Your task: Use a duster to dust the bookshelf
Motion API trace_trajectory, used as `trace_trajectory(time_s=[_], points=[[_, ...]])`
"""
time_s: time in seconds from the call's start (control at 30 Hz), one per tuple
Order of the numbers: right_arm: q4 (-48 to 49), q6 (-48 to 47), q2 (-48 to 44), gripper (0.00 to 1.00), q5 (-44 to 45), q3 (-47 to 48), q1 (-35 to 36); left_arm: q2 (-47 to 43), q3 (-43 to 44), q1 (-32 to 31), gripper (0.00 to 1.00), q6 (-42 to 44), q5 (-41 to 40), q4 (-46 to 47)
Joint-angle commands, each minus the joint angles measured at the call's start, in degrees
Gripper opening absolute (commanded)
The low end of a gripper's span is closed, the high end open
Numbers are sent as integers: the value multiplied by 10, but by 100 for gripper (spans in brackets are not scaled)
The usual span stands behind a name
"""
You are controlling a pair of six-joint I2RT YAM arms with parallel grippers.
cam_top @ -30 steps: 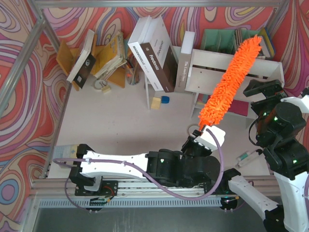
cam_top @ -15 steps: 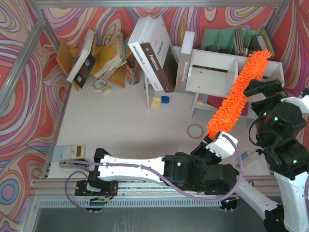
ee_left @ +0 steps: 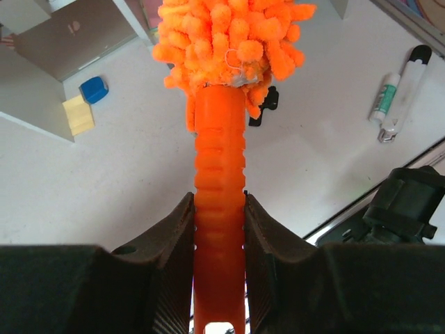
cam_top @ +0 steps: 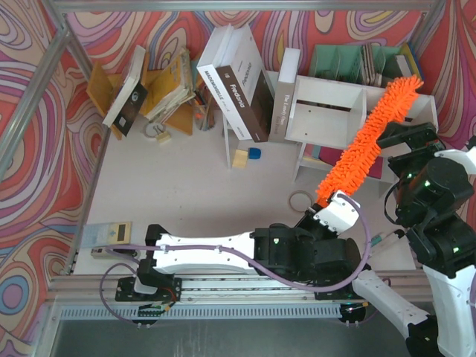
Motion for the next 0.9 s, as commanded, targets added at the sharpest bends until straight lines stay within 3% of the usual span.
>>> trace_trajectory(time_s=[0.0, 0.1, 0.3, 0.67, 0.77, 0.87], points=[[5, -11, -3, 99, 18, 17, 2, -49, -63, -35, 0, 48, -75, 65], [6, -10, -3, 99, 19, 14, 2, -107, -141, -51, 0, 65, -94, 131], [7, -11, -1, 99, 18, 10, 2, -167, -222, -51, 0, 20, -112, 144], [0, 3, -3, 99, 8, 5, 2, -32, -35, -32, 0, 44, -134, 43], [-1, 3, -4, 99, 9, 6, 2, -23, -12, -36, 0, 72, -159, 56], [-1, -1, -5, 99, 11, 9, 2, -42, -41, -56, 0, 163, -209, 152]])
